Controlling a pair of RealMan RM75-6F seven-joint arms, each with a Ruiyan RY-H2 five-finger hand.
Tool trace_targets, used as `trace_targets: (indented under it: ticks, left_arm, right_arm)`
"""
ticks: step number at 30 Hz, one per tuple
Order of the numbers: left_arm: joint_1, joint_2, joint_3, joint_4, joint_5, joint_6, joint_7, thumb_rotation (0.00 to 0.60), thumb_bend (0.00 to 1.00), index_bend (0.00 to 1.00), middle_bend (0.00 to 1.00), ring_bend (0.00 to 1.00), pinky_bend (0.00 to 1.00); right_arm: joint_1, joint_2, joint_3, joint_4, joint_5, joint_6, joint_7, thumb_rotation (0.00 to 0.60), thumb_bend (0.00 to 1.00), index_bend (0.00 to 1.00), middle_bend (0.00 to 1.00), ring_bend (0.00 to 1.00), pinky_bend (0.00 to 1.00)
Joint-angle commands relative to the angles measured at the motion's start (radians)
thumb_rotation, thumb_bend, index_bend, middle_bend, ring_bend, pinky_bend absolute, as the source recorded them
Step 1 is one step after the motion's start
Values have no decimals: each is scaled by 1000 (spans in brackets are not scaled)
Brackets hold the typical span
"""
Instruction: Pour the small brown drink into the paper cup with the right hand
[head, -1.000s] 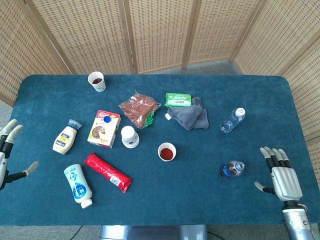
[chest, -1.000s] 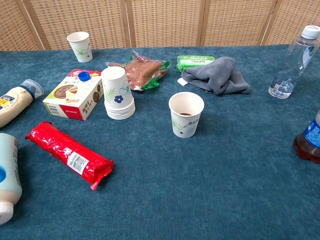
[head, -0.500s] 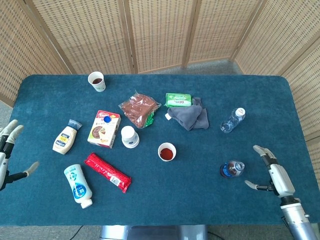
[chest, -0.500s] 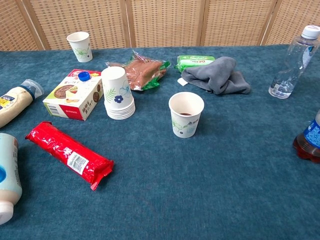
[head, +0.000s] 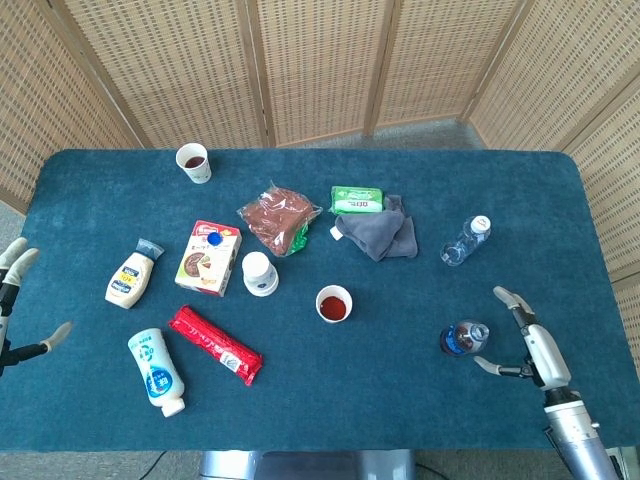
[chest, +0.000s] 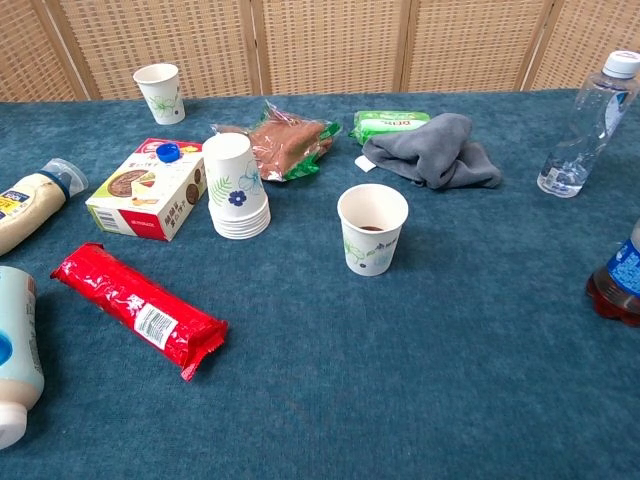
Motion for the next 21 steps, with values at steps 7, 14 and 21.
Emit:
trace_targets:
  ticks: [7,14,21]
  left_arm:
    - [-1,1,2,-1,-1,-6,2,600,255,0,0,0,0]
    - [-3,1,1,-2,-7,-11,7,600,256,0,0,0,0]
    - [-6,-3,0,-3,-12,-16,16,600,256,0,0,0,0]
  right_arm:
    - [7,-59,-13,47,6,-20,80,600,0,0,0,0,0]
    - [20,-92,-13,93,14,-40,113,600,0,0,0,0,0]
    - [26,-120,-12,126,21,-49,155,600,0,0,0,0,0]
